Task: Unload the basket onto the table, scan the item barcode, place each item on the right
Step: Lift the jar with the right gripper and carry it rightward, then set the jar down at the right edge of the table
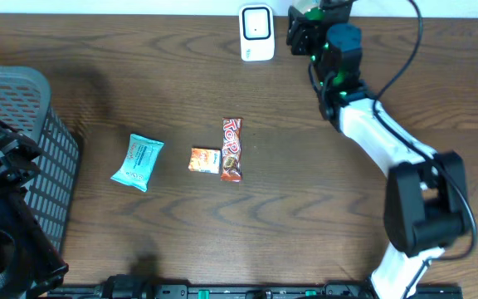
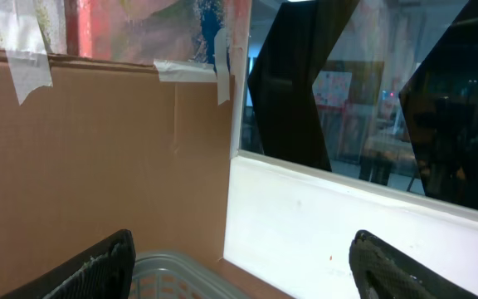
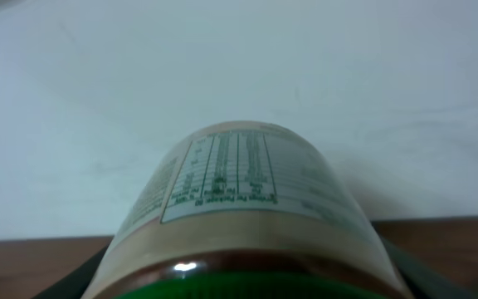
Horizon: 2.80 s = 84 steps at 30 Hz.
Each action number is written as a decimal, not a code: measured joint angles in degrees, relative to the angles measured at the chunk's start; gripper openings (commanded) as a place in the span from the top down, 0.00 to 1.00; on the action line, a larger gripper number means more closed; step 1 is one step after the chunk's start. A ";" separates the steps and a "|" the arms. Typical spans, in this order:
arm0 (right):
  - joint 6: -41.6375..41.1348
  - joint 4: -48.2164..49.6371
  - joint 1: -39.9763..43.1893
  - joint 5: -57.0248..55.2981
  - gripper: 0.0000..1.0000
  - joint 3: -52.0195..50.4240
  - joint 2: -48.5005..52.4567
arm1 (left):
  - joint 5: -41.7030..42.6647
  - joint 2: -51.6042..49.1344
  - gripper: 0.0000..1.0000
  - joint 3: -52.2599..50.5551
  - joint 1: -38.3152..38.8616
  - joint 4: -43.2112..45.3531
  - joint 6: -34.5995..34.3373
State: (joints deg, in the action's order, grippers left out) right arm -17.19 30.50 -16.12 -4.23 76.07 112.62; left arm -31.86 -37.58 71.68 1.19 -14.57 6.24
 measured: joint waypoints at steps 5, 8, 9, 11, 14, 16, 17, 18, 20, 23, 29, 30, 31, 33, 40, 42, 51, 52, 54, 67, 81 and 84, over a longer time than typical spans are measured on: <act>1.38 2.86 -0.17 -1.88 0.39 3.32 9.70 | 0.00 0.00 0.17 0.00 0.00 0.02 0.00; 2.43 1.38 -1.05 -2.62 0.40 7.48 14.34 | -0.02 -0.02 0.17 0.00 0.00 -0.02 -0.04; 3.50 -0.11 -1.81 -2.84 0.39 10.34 16.22 | -0.02 0.00 0.17 0.00 0.00 -0.02 -0.24; 5.81 -2.84 -3.52 -3.08 0.40 16.35 19.08 | 0.00 -0.02 0.17 0.00 0.00 0.00 -0.42; 10.97 -6.84 -6.91 -5.03 0.38 26.40 23.61 | 0.00 -0.02 0.17 0.00 0.00 0.02 -0.44; 14.03 -7.63 -8.70 -6.71 0.37 31.45 26.69 | 0.00 -0.02 0.17 -0.02 0.00 0.02 -0.44; 14.80 -7.76 -9.09 -7.10 0.37 32.57 27.45 | -0.02 -0.02 0.17 -0.02 0.00 0.00 -0.42; 15.76 -8.44 -9.55 -7.65 0.37 33.88 28.63 | 0.00 -0.02 0.17 -0.02 0.00 0.02 -0.44; 17.11 -9.03 -9.90 -8.55 0.37 35.10 30.51 | 0.00 -0.02 0.17 -0.02 0.00 0.00 -0.44; 18.36 -9.77 -9.60 -9.68 0.37 35.26 32.33 | 0.00 -0.02 0.17 -0.02 0.00 0.02 -0.44; 21.18 -9.35 -8.31 -13.35 0.37 35.52 33.07 | -0.02 -0.02 0.17 -0.02 0.00 0.02 -0.44; 21.94 -9.60 -8.17 -14.34 0.37 35.54 33.07 | 0.00 -0.02 0.17 -0.02 0.00 0.00 -0.44; 22.14 -9.77 -8.17 -14.73 0.37 35.54 33.07 | 0.00 -0.02 0.17 -0.02 0.00 0.00 -0.44; 23.32 -11.37 -8.15 -16.92 0.36 35.60 33.07 | 0.00 -0.02 0.17 -0.02 0.00 0.02 -0.44; 25.20 -26.71 -8.39 -20.74 0.39 35.71 28.44 | -0.02 -0.02 0.17 -0.02 0.00 0.02 -0.44; 25.11 -36.22 -8.50 -20.90 0.43 35.58 23.67 | 0.00 -0.02 0.17 -0.02 0.00 0.04 -0.44; 14.49 -79.91 -0.50 -20.46 0.38 38.12 -0.26 | -0.02 0.04 0.17 -0.04 0.00 0.61 -0.44; 13.38 -84.04 2.19 -19.96 0.38 38.23 -0.52 | 0.00 0.04 0.17 -0.04 0.00 0.57 -0.44; 11.96 -90.38 7.69 -18.91 0.37 38.12 0.42 | 0.00 0.02 0.17 -0.04 0.00 0.52 -0.44; 6.80 -99.60 43.78 -1.42 0.40 36.98 7.08 | 0.00 0.04 0.17 -0.04 0.00 0.42 -0.44; 2.82 -104.65 58.38 2.84 0.01 37.90 20.96 | 6.27 0.04 0.17 -0.04 0.00 -0.46 -0.44; 2.71 -109.07 58.10 3.04 0.01 42.05 19.67 | 6.27 0.04 0.17 -0.04 0.00 -0.46 -0.44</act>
State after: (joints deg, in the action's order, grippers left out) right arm -14.48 -78.56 41.98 -1.19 118.13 132.29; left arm -25.58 -37.54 71.64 1.19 -15.03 5.80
